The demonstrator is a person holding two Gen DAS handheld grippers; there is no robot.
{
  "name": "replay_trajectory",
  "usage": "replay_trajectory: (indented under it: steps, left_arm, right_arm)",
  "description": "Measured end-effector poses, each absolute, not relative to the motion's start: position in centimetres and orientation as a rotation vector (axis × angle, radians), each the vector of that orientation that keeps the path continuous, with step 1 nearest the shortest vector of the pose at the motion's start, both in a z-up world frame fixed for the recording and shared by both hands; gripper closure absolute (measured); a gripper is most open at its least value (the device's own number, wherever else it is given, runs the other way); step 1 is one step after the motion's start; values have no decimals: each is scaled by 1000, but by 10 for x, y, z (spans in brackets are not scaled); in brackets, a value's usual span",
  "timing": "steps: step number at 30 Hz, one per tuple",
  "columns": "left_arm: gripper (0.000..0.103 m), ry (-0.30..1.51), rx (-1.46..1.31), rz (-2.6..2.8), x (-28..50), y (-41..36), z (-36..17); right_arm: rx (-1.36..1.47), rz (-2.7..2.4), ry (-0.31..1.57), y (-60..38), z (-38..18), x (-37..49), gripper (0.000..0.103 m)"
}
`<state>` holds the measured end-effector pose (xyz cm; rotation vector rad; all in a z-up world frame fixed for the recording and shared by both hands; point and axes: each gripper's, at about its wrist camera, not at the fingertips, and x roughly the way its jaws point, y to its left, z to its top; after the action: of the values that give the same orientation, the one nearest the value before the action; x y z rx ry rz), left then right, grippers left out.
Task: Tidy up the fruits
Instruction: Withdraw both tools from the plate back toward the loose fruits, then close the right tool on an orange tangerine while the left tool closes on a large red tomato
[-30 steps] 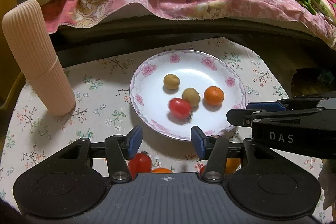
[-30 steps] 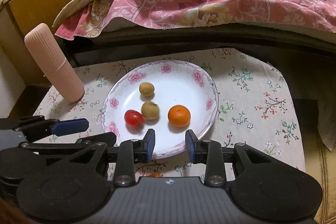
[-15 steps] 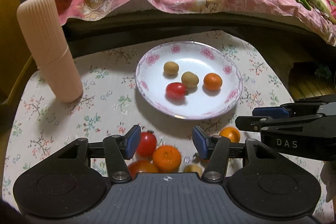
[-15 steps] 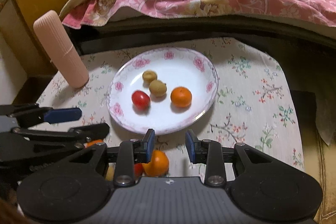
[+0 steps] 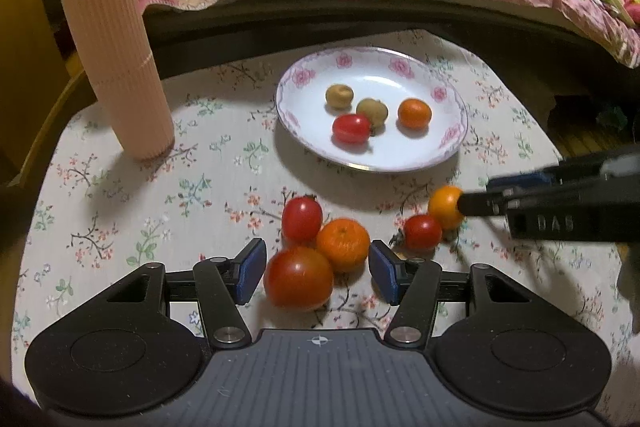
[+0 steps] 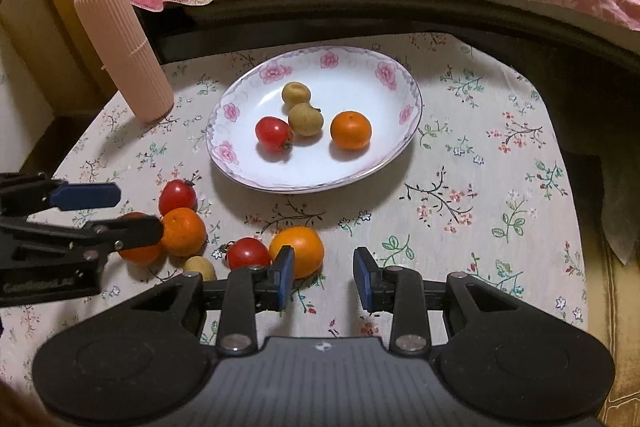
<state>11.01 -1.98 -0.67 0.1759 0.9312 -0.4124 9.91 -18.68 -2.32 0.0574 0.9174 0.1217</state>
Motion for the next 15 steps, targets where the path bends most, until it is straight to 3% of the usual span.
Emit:
replay_trajectory:
  steps: [15]
  left_arm:
    - [40,987,209,-421,117,-12,-38]
  right_arm:
    - [97,145,912,-182,-24,111,65]
